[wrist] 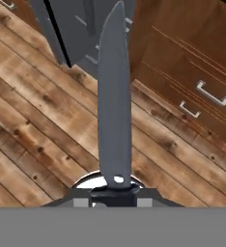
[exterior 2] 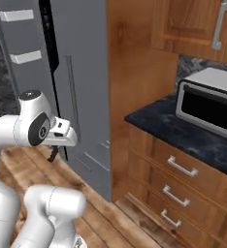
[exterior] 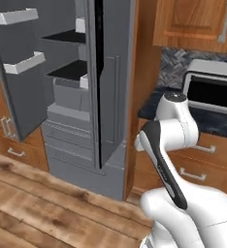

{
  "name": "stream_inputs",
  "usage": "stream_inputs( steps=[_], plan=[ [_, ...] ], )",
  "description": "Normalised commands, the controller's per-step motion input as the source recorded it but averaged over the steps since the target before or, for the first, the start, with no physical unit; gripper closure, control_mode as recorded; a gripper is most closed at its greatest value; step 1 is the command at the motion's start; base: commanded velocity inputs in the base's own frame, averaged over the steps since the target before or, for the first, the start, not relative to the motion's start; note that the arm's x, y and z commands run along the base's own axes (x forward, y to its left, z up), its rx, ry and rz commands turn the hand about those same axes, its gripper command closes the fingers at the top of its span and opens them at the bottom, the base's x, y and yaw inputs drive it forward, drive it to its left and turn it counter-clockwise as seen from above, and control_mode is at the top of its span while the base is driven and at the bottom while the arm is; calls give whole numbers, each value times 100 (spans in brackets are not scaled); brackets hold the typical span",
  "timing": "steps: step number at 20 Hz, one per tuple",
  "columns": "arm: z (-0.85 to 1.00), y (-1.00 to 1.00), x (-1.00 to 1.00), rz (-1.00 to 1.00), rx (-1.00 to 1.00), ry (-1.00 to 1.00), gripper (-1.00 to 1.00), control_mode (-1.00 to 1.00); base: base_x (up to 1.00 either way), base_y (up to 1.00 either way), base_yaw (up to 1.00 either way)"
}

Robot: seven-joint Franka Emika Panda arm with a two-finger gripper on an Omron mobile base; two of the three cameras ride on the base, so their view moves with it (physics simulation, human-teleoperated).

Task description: Retrieve the butter from the fridge and place it on a plate on the dining table. Then retrieve the butter knife by the fridge and place it near the plate.

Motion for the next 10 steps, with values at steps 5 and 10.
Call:
stream_inputs(
  steps=[5, 10],
  plan=[
    [0, 0, 0, 0, 0, 0, 100, 100, -50, -36, 53],
    [0, 0, 0, 0, 0, 0, 100, 100, -57, -13, 46]
  ],
)
